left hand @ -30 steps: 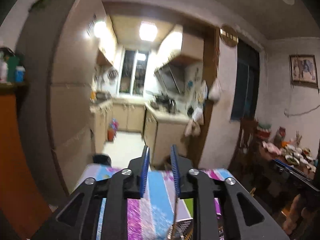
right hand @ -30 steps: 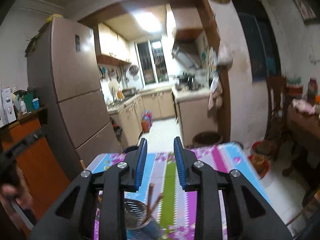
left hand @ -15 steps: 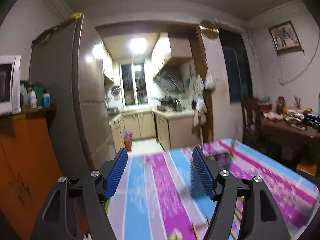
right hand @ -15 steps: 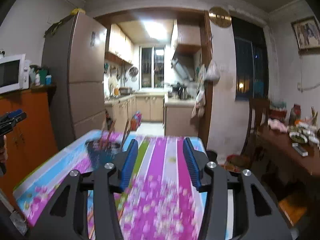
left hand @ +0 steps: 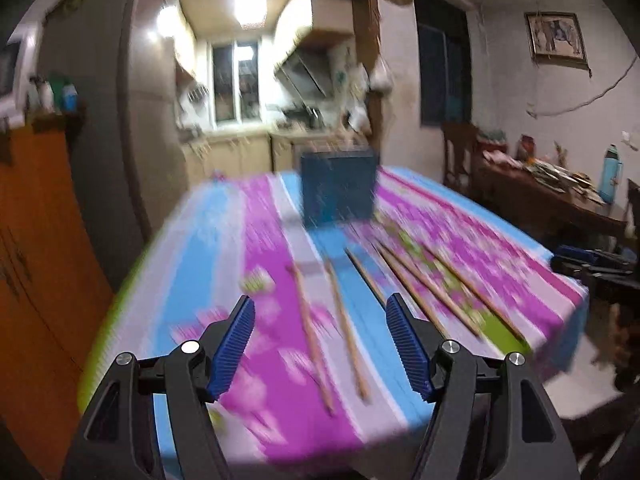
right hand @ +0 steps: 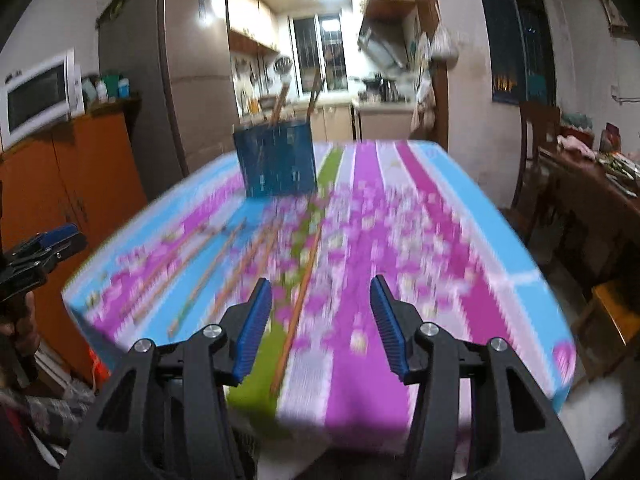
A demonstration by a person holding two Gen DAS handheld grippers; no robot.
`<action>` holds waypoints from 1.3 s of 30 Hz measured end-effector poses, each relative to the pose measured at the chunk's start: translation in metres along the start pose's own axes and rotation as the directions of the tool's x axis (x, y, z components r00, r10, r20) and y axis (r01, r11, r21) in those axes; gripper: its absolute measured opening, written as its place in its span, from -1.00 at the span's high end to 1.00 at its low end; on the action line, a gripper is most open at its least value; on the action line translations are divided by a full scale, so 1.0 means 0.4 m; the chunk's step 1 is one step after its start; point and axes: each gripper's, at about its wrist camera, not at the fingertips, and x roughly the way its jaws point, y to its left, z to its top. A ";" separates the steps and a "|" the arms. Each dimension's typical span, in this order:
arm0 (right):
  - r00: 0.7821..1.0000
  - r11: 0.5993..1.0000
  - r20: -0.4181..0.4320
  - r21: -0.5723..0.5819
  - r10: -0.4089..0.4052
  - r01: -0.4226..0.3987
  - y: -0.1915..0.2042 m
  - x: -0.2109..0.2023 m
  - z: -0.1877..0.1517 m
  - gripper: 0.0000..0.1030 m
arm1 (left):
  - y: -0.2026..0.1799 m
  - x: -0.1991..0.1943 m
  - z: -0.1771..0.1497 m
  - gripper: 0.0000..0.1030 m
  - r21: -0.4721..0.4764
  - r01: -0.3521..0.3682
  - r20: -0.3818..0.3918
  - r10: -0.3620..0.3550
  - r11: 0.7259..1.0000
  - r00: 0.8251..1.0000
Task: Organize utensils
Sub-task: 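Bring both open tools back down over the remaining chopsticks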
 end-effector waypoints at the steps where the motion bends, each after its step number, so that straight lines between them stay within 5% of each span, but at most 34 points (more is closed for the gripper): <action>1: 1.000 1.000 -0.019 -0.004 -0.001 0.001 0.007 0.003 -0.025 0.05 | -0.010 0.006 -0.021 -0.29 0.008 0.000 -0.019 0.000 1.000 1.000; 10: 0.993 0.993 -0.099 -0.097 0.061 -0.071 0.071 0.010 -0.137 0.24 | -0.104 0.052 -0.171 0.03 0.079 0.031 -0.168 -0.018 0.996 0.986; 21: 0.985 0.979 -0.105 -0.143 0.134 -0.148 0.128 0.054 -0.110 0.58 | -0.121 0.031 -0.155 0.06 0.119 -0.003 -0.093 0.014 0.993 0.996; 27: 0.979 0.975 -0.125 -0.135 0.161 -0.177 0.138 0.099 -0.085 0.59 | -0.119 0.056 -0.145 0.23 0.135 -0.007 -0.086 0.019 0.991 0.996; 39: 0.975 0.976 -0.153 -0.126 0.159 -0.179 0.141 0.145 -0.083 0.59 | -0.107 0.139 -0.134 0.27 0.139 0.016 -0.111 -0.001 0.990 0.994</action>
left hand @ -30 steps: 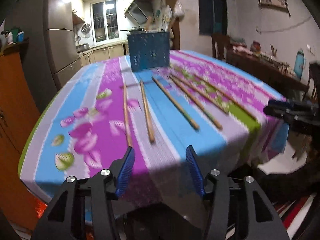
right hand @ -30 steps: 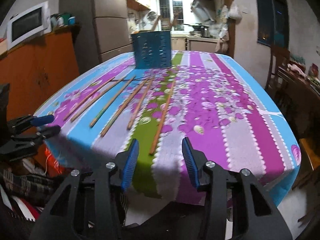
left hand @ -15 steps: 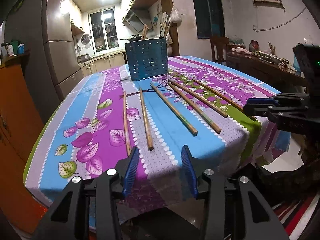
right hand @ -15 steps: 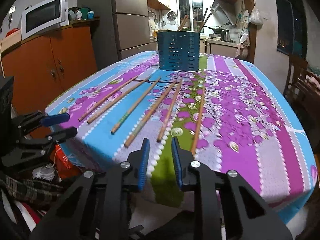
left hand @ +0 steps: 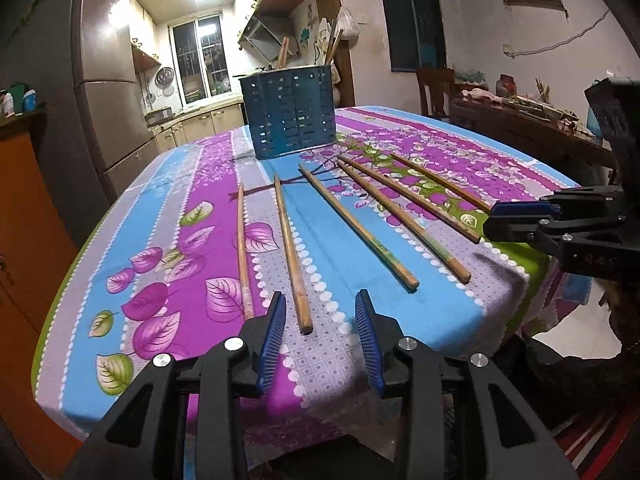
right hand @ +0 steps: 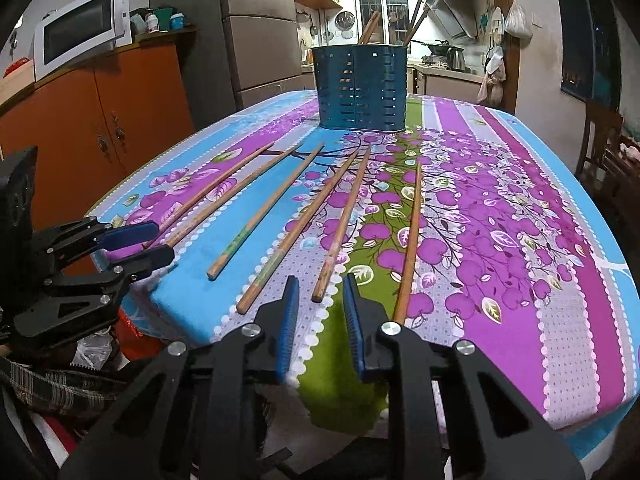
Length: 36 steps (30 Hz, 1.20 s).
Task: Organize utensils
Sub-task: 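Bring both open tools back down over the remaining chopsticks, then close the right tool on a wooden chopstick while the left tool grasps another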
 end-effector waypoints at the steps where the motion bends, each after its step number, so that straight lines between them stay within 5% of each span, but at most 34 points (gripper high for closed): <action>1: 1.000 1.000 -0.002 -0.002 0.001 -0.001 0.001 0.004 0.001 0.59 | 0.000 0.005 -0.002 0.27 0.000 0.002 -0.004 -0.002 1.000 1.000; 24: 0.998 0.997 0.003 0.026 -0.067 0.067 0.010 0.042 -0.007 0.68 | 0.029 0.028 -0.016 0.28 -0.077 0.047 0.018 -0.046 0.996 0.999; 36: 0.998 0.993 0.013 0.099 -0.065 0.064 -0.009 0.037 -0.012 0.88 | 0.021 0.022 -0.015 0.77 -0.096 -0.004 0.013 0.005 0.995 1.000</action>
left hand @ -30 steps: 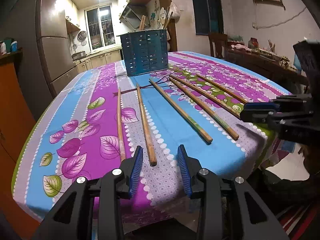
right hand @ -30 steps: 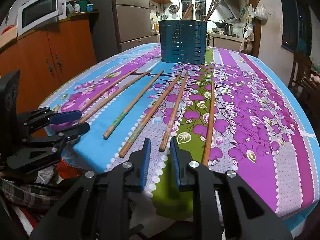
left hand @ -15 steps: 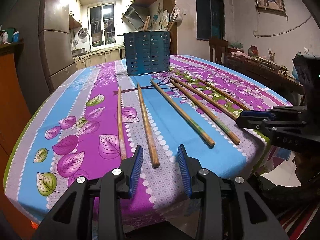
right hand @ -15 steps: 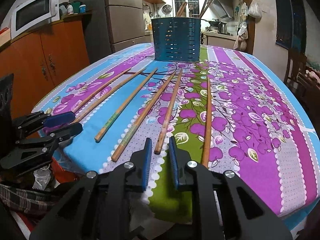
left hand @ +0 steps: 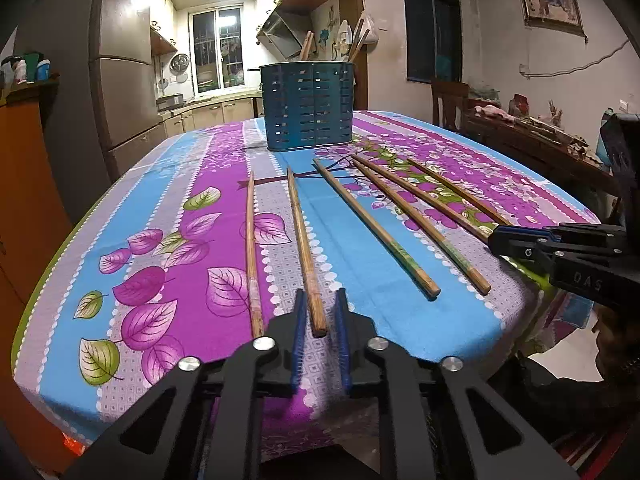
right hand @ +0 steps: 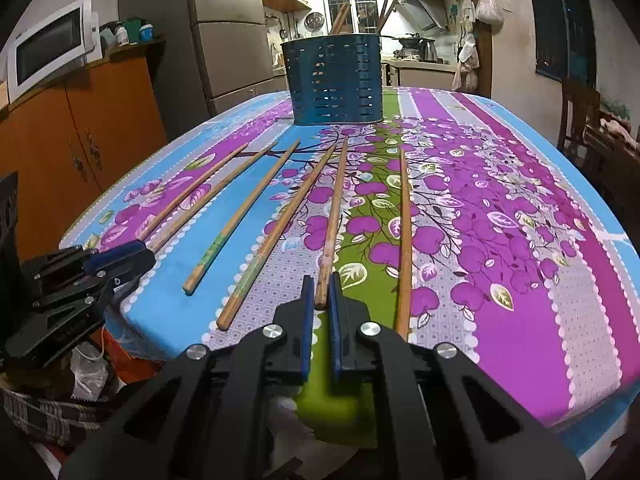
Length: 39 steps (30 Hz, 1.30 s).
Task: Organize utensils
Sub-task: 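Close the right tool on a wooden chopstick while the left tool grasps another, then lift both held chopsticks upright and carry them above the blue holder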
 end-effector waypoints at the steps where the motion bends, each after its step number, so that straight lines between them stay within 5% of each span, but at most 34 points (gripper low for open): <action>1: 1.000 1.000 0.002 -0.001 -0.002 0.002 0.001 0.000 -0.001 0.88 | -0.001 0.000 -0.001 0.80 0.000 -0.004 0.000 0.004 1.000 1.000; 17: 0.992 0.999 0.124 -0.011 -0.033 0.035 -0.018 -0.090 0.041 0.90 | 0.012 -0.050 0.077 0.85 -0.050 -0.049 0.019 0.050 0.998 0.999; 39: 0.919 0.989 0.391 -0.112 -0.049 0.100 -0.030 -0.236 0.216 0.90 | 0.006 -0.077 0.229 0.85 -0.013 -0.191 0.071 0.192 0.981 0.979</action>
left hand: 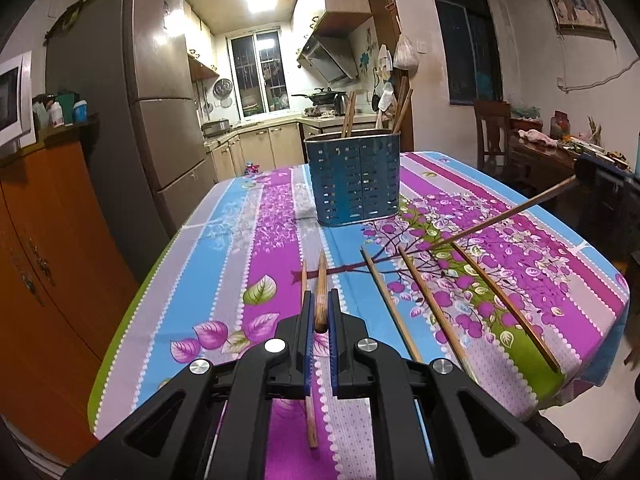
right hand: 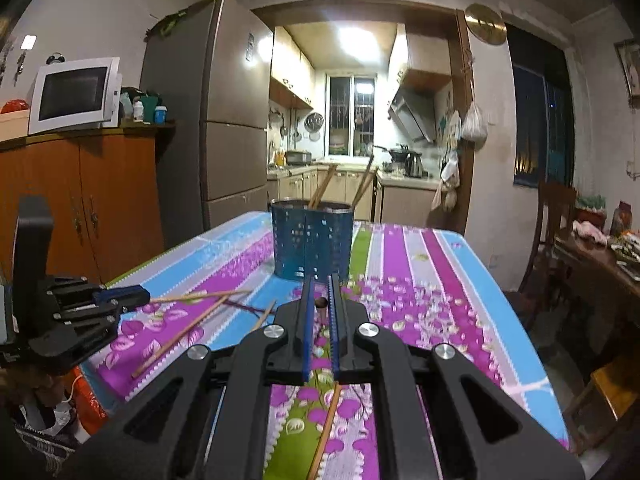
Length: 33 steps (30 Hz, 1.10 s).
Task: Organize utensils
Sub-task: 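Lift both held chopsticks upright and carry them above the blue holder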
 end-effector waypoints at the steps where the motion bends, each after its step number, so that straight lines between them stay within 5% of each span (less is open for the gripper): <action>1: 1.000 1.000 0.007 -0.004 0.002 -0.002 0.001 -0.002 0.006 0.90 | -0.001 0.000 0.004 0.85 0.002 -0.003 0.002 0.003 1.000 1.000; 19: 0.995 0.999 0.087 -0.022 0.046 -0.044 -0.003 -0.016 0.092 0.90 | -0.008 -0.001 0.036 0.85 0.029 -0.030 0.025 0.029 0.999 0.999; 33: 0.988 0.997 0.138 -0.001 0.073 -0.073 -0.023 -0.015 0.166 0.90 | 0.068 -0.066 0.187 0.85 -0.061 0.121 0.144 -0.111 0.991 0.983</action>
